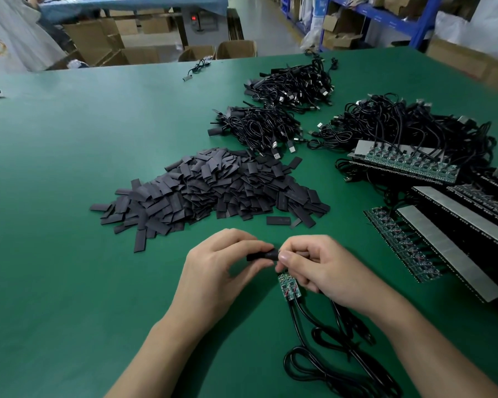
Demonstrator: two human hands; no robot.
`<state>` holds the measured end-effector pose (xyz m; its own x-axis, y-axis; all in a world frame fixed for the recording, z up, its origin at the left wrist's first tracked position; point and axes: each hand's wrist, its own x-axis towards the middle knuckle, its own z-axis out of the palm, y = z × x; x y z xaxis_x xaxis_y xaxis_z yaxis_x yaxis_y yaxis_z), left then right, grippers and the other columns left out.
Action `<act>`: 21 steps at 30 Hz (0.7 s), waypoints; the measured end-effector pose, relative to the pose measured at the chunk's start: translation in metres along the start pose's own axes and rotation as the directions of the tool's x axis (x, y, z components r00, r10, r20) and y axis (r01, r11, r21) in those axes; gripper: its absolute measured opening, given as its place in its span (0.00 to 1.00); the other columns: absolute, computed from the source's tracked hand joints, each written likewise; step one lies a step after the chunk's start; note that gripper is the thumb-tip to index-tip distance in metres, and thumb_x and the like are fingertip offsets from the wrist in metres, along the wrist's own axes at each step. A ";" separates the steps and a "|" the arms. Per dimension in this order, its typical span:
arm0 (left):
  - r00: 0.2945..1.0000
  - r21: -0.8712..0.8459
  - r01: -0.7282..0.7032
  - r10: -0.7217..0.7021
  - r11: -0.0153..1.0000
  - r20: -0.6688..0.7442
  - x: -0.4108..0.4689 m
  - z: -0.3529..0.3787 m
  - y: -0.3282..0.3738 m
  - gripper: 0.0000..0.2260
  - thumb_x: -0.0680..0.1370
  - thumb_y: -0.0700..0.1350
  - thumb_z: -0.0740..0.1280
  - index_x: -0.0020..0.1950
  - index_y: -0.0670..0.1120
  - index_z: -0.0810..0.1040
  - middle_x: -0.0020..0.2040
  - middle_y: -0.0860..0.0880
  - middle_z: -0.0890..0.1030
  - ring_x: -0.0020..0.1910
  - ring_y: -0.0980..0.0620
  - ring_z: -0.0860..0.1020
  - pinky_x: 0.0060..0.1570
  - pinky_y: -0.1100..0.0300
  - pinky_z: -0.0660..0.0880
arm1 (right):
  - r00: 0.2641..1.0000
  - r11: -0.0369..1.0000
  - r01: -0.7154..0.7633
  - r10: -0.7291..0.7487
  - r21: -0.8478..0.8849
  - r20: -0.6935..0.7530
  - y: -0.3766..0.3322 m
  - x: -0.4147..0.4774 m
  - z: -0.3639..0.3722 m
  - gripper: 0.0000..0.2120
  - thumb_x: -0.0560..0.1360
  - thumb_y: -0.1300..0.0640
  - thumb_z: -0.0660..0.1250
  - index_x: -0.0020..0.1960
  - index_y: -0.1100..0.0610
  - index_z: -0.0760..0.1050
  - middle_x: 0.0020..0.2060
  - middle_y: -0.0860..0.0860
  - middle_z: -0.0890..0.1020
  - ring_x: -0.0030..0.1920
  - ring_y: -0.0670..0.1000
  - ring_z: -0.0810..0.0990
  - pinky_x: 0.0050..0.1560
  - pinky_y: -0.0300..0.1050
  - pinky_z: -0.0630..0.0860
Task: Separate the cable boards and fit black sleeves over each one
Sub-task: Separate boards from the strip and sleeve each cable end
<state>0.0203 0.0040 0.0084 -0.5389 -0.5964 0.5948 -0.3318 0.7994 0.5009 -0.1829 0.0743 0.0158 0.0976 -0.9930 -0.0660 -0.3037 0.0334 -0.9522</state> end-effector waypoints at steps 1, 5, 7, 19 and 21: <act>1.000 0.000 -0.002 0.002 1.000 -0.010 0.000 0.000 0.001 0.09 0.76 0.49 0.76 0.52 0.46 0.87 0.48 0.54 0.84 0.46 0.55 0.82 0.47 0.56 0.80 | 1.000 1.000 -0.001 0.001 0.011 -0.007 0.000 0.001 0.000 0.12 0.81 0.48 0.63 0.43 0.49 0.81 0.28 0.46 0.73 0.29 0.47 0.70 0.31 0.41 0.68; 0.987 -0.030 0.091 -0.094 0.995 -0.130 0.001 0.000 0.003 0.12 0.75 0.51 0.76 0.55 0.46 0.87 0.49 0.54 0.84 0.47 0.58 0.81 0.49 0.63 0.78 | 1.000 0.988 0.005 -0.001 0.151 -0.025 0.000 0.004 0.001 0.12 0.80 0.50 0.63 0.45 0.51 0.82 0.29 0.47 0.74 0.28 0.46 0.71 0.31 0.37 0.68; 0.966 -0.074 0.151 -0.163 0.986 -0.199 0.001 -0.001 0.002 0.13 0.73 0.48 0.77 0.56 0.45 0.86 0.47 0.55 0.84 0.45 0.59 0.81 0.48 0.66 0.77 | 1.000 0.977 -0.002 0.007 0.215 -0.022 -0.001 0.004 -0.001 0.12 0.80 0.52 0.62 0.47 0.51 0.83 0.30 0.49 0.75 0.28 0.47 0.72 0.32 0.37 0.69; 0.893 -0.463 0.356 -0.442 0.812 -0.088 -0.002 0.005 0.003 0.09 0.74 0.47 0.74 0.53 0.56 0.87 0.45 0.55 0.87 0.45 0.55 0.84 0.47 0.61 0.79 | 1.000 0.963 0.007 0.000 0.271 -0.027 -0.001 0.003 0.007 0.11 0.81 0.53 0.63 0.46 0.51 0.83 0.31 0.49 0.78 0.29 0.47 0.75 0.35 0.36 0.73; 0.887 -0.500 0.368 -0.457 0.784 -0.065 -0.001 0.006 0.003 0.09 0.74 0.47 0.74 0.53 0.56 0.88 0.45 0.53 0.87 0.44 0.55 0.83 0.46 0.59 0.79 | 1.000 0.960 0.000 0.008 0.280 -0.028 -0.001 0.003 0.008 0.11 0.81 0.53 0.63 0.46 0.51 0.83 0.31 0.49 0.78 0.29 0.47 0.76 0.34 0.35 0.73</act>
<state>0.0157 0.0077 0.0055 -0.2757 -0.8993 0.3394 -0.0717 0.3713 0.9257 -0.1748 0.0722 0.0143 0.0684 -0.9955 -0.0656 -0.0261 0.0640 -0.9976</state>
